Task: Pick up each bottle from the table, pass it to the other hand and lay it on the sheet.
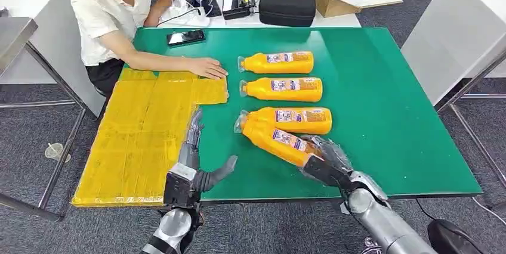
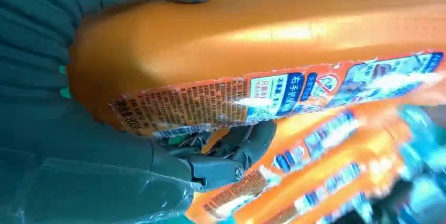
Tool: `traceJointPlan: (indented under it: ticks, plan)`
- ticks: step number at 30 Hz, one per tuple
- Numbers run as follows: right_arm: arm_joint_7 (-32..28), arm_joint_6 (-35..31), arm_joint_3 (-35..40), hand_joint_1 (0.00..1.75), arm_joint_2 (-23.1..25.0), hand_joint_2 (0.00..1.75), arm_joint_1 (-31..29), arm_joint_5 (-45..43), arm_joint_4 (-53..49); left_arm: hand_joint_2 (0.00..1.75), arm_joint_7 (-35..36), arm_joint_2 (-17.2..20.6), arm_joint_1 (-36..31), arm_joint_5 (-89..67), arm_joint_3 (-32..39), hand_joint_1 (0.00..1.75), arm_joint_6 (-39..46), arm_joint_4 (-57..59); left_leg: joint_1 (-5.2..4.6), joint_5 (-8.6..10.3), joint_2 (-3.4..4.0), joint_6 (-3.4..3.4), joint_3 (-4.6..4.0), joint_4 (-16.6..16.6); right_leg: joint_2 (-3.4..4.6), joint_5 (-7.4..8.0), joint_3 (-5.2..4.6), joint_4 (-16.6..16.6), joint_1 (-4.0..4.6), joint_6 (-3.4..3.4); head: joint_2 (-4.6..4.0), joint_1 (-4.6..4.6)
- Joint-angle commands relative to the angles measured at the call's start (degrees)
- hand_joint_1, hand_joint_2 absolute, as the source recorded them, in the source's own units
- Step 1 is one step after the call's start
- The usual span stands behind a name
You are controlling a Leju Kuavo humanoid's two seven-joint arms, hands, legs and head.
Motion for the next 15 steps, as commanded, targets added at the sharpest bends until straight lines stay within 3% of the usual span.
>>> traceJointPlan:
  ticks: [1, 5, 14, 15]
  plan:
    - [0.6, 0.45, -10.6, 1.75, 8.52, 1.75, 6.42, -2.03, -4.76, 1.75, 0.19, 3.34, 1.55, 1.83, -1.71, 0.0, -3.36, -4.83, 0.08, -0.13, 0.22, -0.08, 0.07, -0.02, 0.14, -0.06, 0.0, -0.02, 0.12, -0.27, 0.0, -0.09]
    - [-0.92, 0.57, -12.49, 1.75, 9.53, 1.75, 6.45, -1.82, -3.5, 1.75, 0.49, 3.66, 2.13, 2.09, -2.21, 0.0, -4.89, -5.19, 0.13, -0.11, -0.05, -0.03, 0.06, -0.02, -0.05, -0.17, 0.11, -0.06, 0.12, -0.21, 0.0, -0.02]
    - [-2.54, 1.38, -12.77, 1.75, 10.77, 1.75, 6.17, -2.82, -4.05, 1.75, 1.18, 3.06, 1.71, 5.46, 0.74, 0.0, -3.99, -5.03, 0.14, -0.26, 0.12, -0.06, 0.01, 0.07, 0.1, -0.24, 0.07, 0.01, 0.17, -0.43, 0.0, -0.04]
    - [-3.35, 1.21, -12.93, 1.75, 11.0, 1.75, 6.25, -3.0, -4.38, 1.75, 1.16, 3.07, 1.85, 5.97, 0.95, 0.0, -3.97, -5.3, 0.07, -0.1, -0.03, -0.02, -0.23, -0.01, 0.02, -0.12, -0.15, -0.03, 0.06, -0.2, 0.0, -0.04]
